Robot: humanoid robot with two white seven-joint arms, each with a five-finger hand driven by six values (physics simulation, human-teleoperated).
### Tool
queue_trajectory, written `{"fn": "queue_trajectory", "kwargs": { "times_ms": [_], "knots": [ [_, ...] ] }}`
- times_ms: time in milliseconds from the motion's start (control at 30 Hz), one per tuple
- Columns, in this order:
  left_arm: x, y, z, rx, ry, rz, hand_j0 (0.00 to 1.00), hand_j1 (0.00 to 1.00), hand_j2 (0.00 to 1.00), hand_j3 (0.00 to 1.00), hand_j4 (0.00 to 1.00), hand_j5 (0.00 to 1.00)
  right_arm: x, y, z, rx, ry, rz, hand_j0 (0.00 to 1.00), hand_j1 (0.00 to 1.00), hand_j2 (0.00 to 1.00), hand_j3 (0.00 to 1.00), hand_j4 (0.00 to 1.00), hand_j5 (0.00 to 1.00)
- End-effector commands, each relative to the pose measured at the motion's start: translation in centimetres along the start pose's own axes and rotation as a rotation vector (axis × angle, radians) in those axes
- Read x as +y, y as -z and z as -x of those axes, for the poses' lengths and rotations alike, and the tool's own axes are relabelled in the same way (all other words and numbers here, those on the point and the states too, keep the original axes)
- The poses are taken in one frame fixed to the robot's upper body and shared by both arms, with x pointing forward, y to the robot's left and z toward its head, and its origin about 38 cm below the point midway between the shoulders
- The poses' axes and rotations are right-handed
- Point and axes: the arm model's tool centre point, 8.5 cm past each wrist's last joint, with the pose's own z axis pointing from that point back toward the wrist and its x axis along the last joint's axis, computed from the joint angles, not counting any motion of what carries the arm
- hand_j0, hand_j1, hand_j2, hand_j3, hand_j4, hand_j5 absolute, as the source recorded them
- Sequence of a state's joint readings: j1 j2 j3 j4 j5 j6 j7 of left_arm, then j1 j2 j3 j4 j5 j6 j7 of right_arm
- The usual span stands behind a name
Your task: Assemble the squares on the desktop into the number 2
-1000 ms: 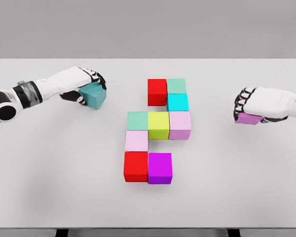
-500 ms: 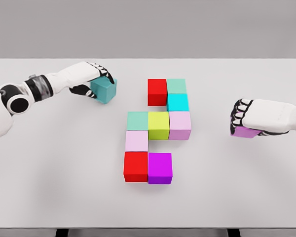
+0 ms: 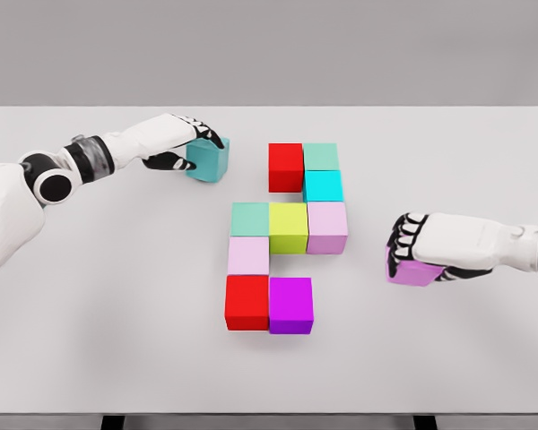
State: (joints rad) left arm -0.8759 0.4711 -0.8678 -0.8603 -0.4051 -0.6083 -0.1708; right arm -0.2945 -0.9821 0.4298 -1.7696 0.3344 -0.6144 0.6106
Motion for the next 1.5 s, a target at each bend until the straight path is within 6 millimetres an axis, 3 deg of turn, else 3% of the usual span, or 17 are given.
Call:
{"fn": "queue_trajectory", "kwargs": {
  "times_ms": [0, 100, 200, 233, 467, 600, 933, 1033, 1100, 1167, 1233, 1400, 1467],
  "knots": [
    [-0.3, 0.1, -0.1, -0.002, 0.013, 0.019, 0.68, 0.68, 0.68, 0.68, 0.68, 0.68, 0.1, 0.6, -0.3, -0.018, 0.016, 0.012, 0.56, 0.56, 0.56, 0.56, 0.56, 0.56],
    [-0.3, 0.1, 0.0, -0.001, 0.011, 0.015, 0.72, 0.72, 0.72, 0.72, 0.72, 0.72, 0.0, 1.2, -0.6, -0.035, 0.024, 0.030, 0.56, 0.56, 0.56, 0.56, 0.56, 0.56],
    [-0.3, 0.0, 0.2, 0.006, 0.002, 0.010, 0.96, 0.96, 0.96, 0.96, 0.96, 0.96, 0.6, 2.1, -1.2, -0.067, 0.046, 0.027, 0.56, 0.56, 0.56, 0.56, 0.56, 0.56],
    [-0.2, 0.0, 0.2, 0.005, 0.001, 0.007, 1.00, 1.00, 1.00, 1.00, 1.00, 1.00, 0.9, 2.4, -1.5, -0.079, 0.052, 0.017, 0.56, 0.56, 0.56, 0.56, 0.56, 0.56],
    [0.0, -0.3, 0.2, 0.005, -0.006, -0.005, 1.00, 1.00, 1.00, 1.00, 1.00, 1.00, 1.8, 3.2, -2.1, -0.108, 0.064, -0.010, 0.60, 0.60, 0.60, 0.60, 0.60, 0.60],
    [0.2, -0.4, 0.3, 0.007, -0.006, -0.012, 1.00, 1.00, 1.00, 1.00, 1.00, 1.00, 1.4, 3.5, -2.2, -0.112, 0.058, 0.003, 0.92, 0.92, 0.92, 0.92, 0.92, 0.92],
    [0.9, -0.9, 0.8, 0.021, -0.003, -0.029, 1.00, 1.00, 1.00, 1.00, 1.00, 1.00, 1.5, 3.7, -2.3, -0.114, 0.062, 0.007, 0.98, 0.98, 0.98, 0.98, 0.98, 0.98],
    [1.3, -2.6, 2.0, 0.053, 0.008, -0.028, 1.00, 1.00, 1.00, 1.00, 1.00, 1.00, 1.5, 3.6, -2.2, -0.113, 0.062, 0.008, 0.99, 0.99, 0.99, 0.99, 0.99, 0.99],
    [1.7, -4.3, 3.0, 0.081, 0.022, -0.026, 1.00, 1.00, 1.00, 1.00, 1.00, 1.00, 1.1, 3.2, -1.9, -0.101, 0.056, 0.017, 1.00, 1.00, 1.00, 1.00, 1.00, 1.00],
    [1.5, -5.2, 3.7, 0.101, 0.027, -0.013, 0.93, 0.93, 0.93, 0.93, 0.93, 0.93, 0.7, 2.3, -1.4, -0.077, 0.045, 0.016, 1.00, 1.00, 1.00, 1.00, 1.00, 1.00],
    [0.9, -6.8, 4.6, 0.132, 0.035, 0.011, 0.72, 0.72, 0.72, 0.72, 0.72, 0.72, -0.4, -0.2, -0.2, -0.028, 0.040, 0.028, 1.00, 1.00, 1.00, 1.00, 1.00, 1.00],
    [-0.8, -9.1, 5.5, 0.168, 0.044, 0.074, 0.70, 0.70, 0.70, 0.70, 0.70, 0.70, -2.7, -4.5, 1.4, 0.049, 0.025, 0.048, 1.00, 1.00, 1.00, 1.00, 1.00, 1.00],
    [-0.9, -9.5, 5.7, 0.176, 0.053, 0.087, 0.69, 0.69, 0.69, 0.69, 0.69, 0.69, -3.4, -4.9, 1.6, 0.064, 0.015, 0.072, 1.00, 1.00, 1.00, 1.00, 1.00, 1.00]
  ]
}}
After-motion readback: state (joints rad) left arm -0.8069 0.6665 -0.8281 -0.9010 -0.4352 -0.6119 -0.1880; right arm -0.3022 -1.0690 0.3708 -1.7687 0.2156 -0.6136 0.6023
